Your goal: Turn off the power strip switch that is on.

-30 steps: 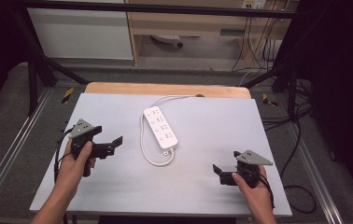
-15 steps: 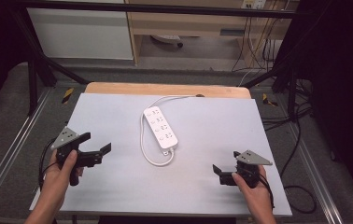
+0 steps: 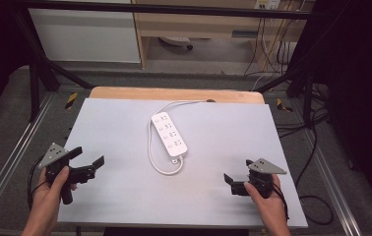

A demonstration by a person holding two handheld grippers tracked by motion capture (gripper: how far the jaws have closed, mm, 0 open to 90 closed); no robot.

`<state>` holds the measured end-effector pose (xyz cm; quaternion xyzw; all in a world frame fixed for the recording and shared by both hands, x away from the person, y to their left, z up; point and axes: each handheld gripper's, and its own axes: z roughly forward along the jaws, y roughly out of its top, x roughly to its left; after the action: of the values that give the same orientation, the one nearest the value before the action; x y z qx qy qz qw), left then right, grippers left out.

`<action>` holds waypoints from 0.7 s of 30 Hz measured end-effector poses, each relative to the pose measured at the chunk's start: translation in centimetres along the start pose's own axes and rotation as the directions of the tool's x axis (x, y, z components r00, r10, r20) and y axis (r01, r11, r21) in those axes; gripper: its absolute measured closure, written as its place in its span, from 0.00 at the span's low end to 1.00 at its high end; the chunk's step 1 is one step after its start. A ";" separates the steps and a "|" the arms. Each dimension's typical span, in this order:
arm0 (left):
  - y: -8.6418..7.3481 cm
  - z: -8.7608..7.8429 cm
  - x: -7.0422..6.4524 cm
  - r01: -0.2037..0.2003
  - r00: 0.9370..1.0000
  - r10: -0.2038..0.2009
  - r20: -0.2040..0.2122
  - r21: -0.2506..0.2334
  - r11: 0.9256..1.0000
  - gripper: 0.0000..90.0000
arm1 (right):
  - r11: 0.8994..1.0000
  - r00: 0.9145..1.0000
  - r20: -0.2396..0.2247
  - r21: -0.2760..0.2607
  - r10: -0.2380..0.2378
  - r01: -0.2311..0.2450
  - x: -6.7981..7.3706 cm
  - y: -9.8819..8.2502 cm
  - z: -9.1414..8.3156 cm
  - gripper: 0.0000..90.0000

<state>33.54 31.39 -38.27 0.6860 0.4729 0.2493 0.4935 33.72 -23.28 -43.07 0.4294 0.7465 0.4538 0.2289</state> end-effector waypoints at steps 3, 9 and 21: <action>-0.4 -0.2 0.3 0.001 1.000 -0.001 0.008 -0.007 1.000 0.08 | 1.000 1.000 0.001 0.001 0.002 -0.002 -0.1 0.0 0.0 0.03; -1.5 -0.4 0.5 -0.011 1.000 0.011 0.026 0.000 1.000 0.08 | 1.000 1.000 -0.001 0.001 0.003 -0.003 0.0 0.0 0.1 0.03; -2.8 0.3 -0.5 -0.045 0.998 0.044 0.048 0.021 0.999 0.08 | 1.000 1.000 -0.001 0.009 0.001 -0.001 -0.1 -0.2 0.2 0.03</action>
<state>32.46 31.04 -40.85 0.7074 0.4483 0.2390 0.4914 33.82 -23.33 -43.29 0.4308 0.7484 0.4507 0.2263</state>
